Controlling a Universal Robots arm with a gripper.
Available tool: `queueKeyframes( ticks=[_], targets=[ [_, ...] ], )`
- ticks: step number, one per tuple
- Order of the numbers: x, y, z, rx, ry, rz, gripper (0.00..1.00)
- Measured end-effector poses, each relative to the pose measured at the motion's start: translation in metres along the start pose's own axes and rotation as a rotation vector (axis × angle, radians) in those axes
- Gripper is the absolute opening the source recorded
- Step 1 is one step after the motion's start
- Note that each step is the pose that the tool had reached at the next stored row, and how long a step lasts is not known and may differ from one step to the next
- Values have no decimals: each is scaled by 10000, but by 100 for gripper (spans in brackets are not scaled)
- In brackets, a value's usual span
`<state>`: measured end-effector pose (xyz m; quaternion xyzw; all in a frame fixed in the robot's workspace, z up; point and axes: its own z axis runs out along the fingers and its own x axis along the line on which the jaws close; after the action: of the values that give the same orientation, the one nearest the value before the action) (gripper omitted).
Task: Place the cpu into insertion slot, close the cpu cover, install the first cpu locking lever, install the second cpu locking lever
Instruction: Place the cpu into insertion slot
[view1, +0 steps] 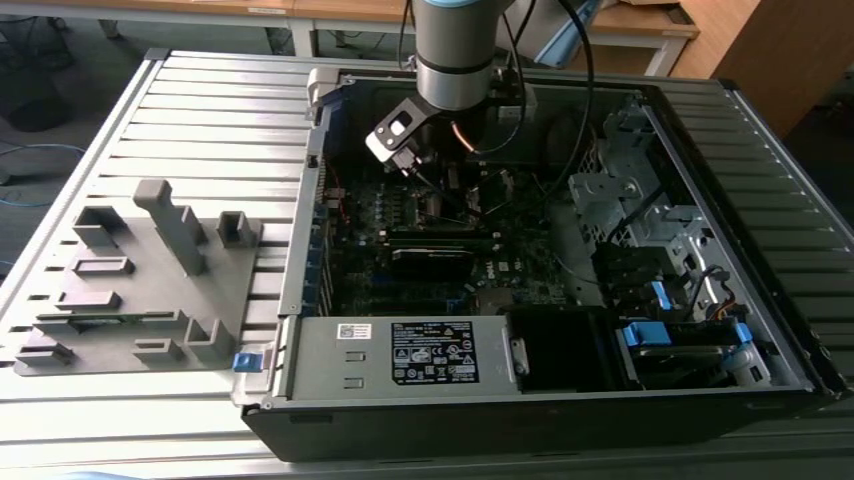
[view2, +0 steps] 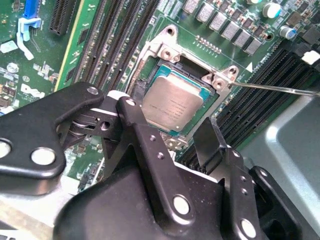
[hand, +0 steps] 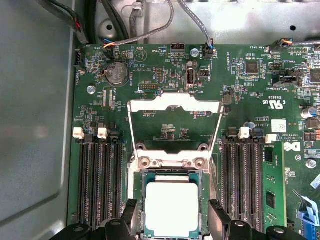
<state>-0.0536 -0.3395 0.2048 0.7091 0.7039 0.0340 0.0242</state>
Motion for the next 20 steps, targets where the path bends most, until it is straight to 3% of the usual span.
queueKeyframes(
  ticks=[3, 6, 8, 10, 11, 16, 20],
  targets=[
    [0, 0, 0, 0, 1, 0, 64],
    [0, 0, 0, 0, 0, 0, 46],
    [0, 0, 0, 0, 0, 0, 46],
    [0, 0, -1, 0, 0, 0, 34],
    [0, 0, -1, 0, 0, 0, 34],
    [0, 0, -1, 0, 1, 0, 11],
    [0, 0, -2, 0, 0, 0, 11]
  ],
)
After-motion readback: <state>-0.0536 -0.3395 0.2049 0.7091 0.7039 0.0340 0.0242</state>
